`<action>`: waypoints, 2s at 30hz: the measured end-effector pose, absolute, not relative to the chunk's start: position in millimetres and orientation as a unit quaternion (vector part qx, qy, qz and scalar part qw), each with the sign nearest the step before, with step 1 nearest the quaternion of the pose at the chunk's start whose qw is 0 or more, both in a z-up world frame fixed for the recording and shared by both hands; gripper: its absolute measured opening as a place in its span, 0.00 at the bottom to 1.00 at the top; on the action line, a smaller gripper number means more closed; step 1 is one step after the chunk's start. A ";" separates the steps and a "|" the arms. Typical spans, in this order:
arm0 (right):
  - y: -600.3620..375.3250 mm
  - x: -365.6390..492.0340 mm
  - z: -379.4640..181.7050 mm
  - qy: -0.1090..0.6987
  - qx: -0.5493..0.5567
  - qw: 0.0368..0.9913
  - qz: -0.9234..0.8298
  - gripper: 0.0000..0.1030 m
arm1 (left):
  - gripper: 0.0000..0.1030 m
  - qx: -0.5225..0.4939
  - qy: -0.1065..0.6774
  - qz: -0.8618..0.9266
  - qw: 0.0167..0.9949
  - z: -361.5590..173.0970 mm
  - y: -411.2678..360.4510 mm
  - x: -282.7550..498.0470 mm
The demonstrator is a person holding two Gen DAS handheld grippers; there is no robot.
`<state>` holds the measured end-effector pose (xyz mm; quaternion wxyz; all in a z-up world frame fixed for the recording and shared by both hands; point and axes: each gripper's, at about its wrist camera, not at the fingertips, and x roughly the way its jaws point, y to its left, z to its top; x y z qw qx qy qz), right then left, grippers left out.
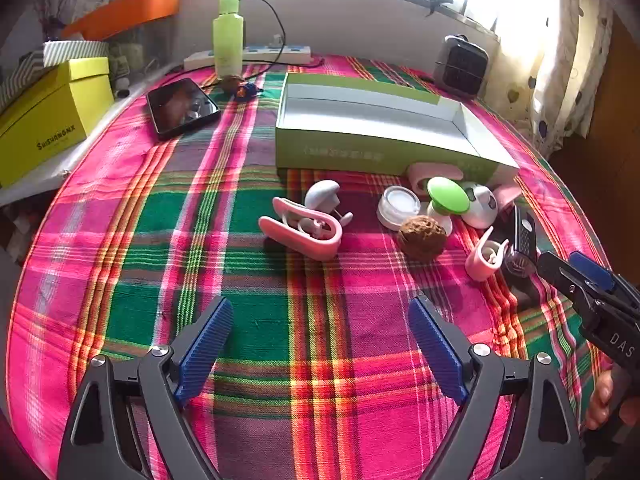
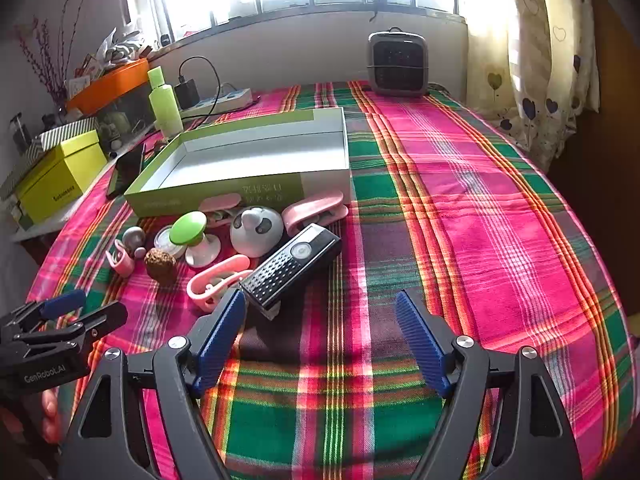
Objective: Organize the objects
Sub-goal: 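Lower the right gripper onto the black remote and close it, then close the left gripper on the pink curved earphone hook while the right holds the remote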
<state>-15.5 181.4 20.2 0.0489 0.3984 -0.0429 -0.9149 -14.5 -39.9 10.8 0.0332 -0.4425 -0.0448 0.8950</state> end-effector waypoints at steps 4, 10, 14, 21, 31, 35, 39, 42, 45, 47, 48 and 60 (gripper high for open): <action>184.0 -27.0 15.8 -0.068 0.413 0.040 -0.907 0.68 | 0.87 -0.439 -0.055 0.896 0.028 14.2 -47.3 -22.0; 181.0 -36.5 15.3 -0.086 0.422 0.050 -0.901 0.66 | 0.86 -0.448 -0.088 0.889 0.018 14.2 -57.3 -33.4; 180.7 -44.8 12.7 -0.099 0.438 0.044 -0.892 0.66 | 0.83 -0.457 -0.106 0.883 0.008 11.5 -62.1 -45.0; 174.6 -51.8 9.9 -0.097 0.440 0.052 -0.891 0.53 | 0.82 -0.459 -0.118 0.881 -0.001 11.5 -62.3 -56.4; 174.1 -45.5 13.2 -0.050 0.443 0.063 -0.893 0.31 | 0.81 -0.465 -0.097 0.880 -0.007 10.0 -68.6 -53.8; 180.5 -41.7 13.5 -0.040 0.443 0.057 -0.894 0.28 | 0.81 -0.466 -0.093 0.880 -0.016 10.6 -77.0 -50.8; 183.2 -39.0 14.5 -0.036 0.440 0.058 -0.896 0.28 | 0.81 -0.466 -0.094 0.880 -0.025 11.3 -84.7 -48.6; 181.3 -36.9 15.0 -0.027 0.438 0.063 -0.896 0.28 | 0.81 -0.466 -0.091 0.880 -0.029 11.1 -89.1 -46.7; 177.1 -33.9 15.3 -0.015 0.437 0.074 -0.896 0.28 | 0.81 -0.469 -0.090 0.879 -0.025 10.0 -92.4 -45.5; 173.3 -32.0 15.4 -0.003 0.435 0.077 -0.897 0.28 | 0.79 -0.471 -0.085 0.878 -0.020 9.2 -93.6 -45.0; 173.4 -31.7 15.3 -0.002 0.436 0.078 -0.897 0.28 | 0.77 -0.471 -0.082 0.878 -0.018 9.1 -93.2 -44.9; 173.3 -34.3 8.3 0.000 0.447 0.077 -0.891 0.28 | 0.74 -0.467 -0.094 0.879 -0.009 9.7 -82.1 -57.4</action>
